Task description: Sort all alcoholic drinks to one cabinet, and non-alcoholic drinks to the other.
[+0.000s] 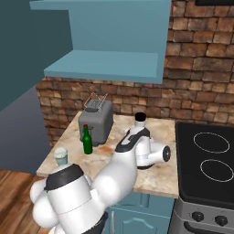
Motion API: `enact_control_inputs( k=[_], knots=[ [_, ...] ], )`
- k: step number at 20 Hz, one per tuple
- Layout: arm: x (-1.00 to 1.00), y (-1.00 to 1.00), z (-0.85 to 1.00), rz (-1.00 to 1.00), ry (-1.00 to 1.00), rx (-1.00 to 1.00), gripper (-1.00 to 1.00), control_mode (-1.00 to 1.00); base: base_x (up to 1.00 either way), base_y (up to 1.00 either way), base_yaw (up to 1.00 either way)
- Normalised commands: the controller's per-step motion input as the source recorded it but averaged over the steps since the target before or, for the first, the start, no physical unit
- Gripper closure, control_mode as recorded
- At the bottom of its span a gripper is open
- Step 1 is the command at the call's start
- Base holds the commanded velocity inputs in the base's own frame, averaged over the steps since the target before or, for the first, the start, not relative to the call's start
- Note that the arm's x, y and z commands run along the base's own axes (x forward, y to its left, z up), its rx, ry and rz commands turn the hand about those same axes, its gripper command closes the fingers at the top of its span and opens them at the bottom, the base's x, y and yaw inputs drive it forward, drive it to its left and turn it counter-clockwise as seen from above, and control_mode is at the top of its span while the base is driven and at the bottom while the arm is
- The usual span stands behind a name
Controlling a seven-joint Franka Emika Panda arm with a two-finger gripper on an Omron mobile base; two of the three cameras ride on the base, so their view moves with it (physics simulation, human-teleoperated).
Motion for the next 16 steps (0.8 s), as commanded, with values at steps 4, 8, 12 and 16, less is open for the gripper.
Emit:
enact_control_inputs(
  k=[4, 8, 12, 16],
  knots=[
    [-0.08, 0.09, 0.4, -0.02, 0.0, 0.02, 1.0, -1.0, 0.0, 0.0, 0.0],
    [-0.31, 0.12, 0.94, -0.11, 0.0, 0.01, 1.0, -1.0, 0.0, 0.0, 0.0],
    [-0.28, 0.16, 1.0, -0.16, 0.0, 0.0, 1.0, -1.0, 0.0, 0.0, 0.0],
    [-0.09, 0.26, 1.0, -0.2, -0.05, -0.05, 1.0, -1.0, 0.0, 0.0, 0.0]
  ],
)
